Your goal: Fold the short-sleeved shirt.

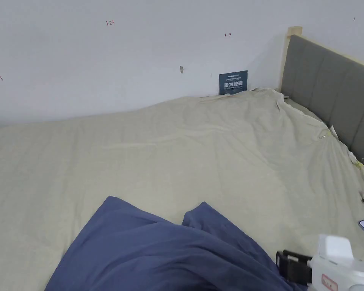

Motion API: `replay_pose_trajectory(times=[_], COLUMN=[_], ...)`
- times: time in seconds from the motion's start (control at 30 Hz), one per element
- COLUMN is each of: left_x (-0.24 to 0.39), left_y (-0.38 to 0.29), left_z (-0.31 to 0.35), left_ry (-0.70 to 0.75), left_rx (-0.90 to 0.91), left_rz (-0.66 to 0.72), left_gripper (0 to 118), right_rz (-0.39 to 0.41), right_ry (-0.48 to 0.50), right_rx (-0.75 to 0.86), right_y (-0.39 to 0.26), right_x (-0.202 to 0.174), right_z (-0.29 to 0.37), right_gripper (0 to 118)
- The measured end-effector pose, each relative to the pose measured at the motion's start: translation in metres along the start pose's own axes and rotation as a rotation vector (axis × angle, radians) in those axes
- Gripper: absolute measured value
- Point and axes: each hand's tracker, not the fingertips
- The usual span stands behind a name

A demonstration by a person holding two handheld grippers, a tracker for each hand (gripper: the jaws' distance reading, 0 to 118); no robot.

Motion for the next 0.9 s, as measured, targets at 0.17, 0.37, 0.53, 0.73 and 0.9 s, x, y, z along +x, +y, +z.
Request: replay_pose_trajectory(times=[0.17, 0.37, 0.53, 0.73, 0.9], left_x=[0.043, 0.106, 0.133, 0.153, 0.154], left_y=[0.048, 0.082, 0.092, 0.095, 0.107], left_z=[0.045, 0.086, 0.089, 0.078, 0.056], left_ry=[-0.087, -0.125, -0.187, -0.262, -0.303], left_rx=[0.180, 0.417, 0.520, 0.503, 0.445], left_rz=[-0.076, -0.191, -0.219, -0.225, -0.197], left_gripper=[117, 117, 100, 0, 0], right_rz=[0.080, 0.139, 0.177, 0.214, 0.226], right_ry=[0.003, -0.024, -0.051, -0.031, -0.056], right_rx=[0.242, 0.447, 0.544, 0.569, 0.575], right_y=[0.052, 0.088, 0.091, 0.087, 0.087], right_x=[-0.028, -0.055, -0.067, -0.071, -0.072], right_z=[0.048, 0.090, 0.105, 0.108, 0.107], right_gripper=[99, 98, 70, 0, 0])
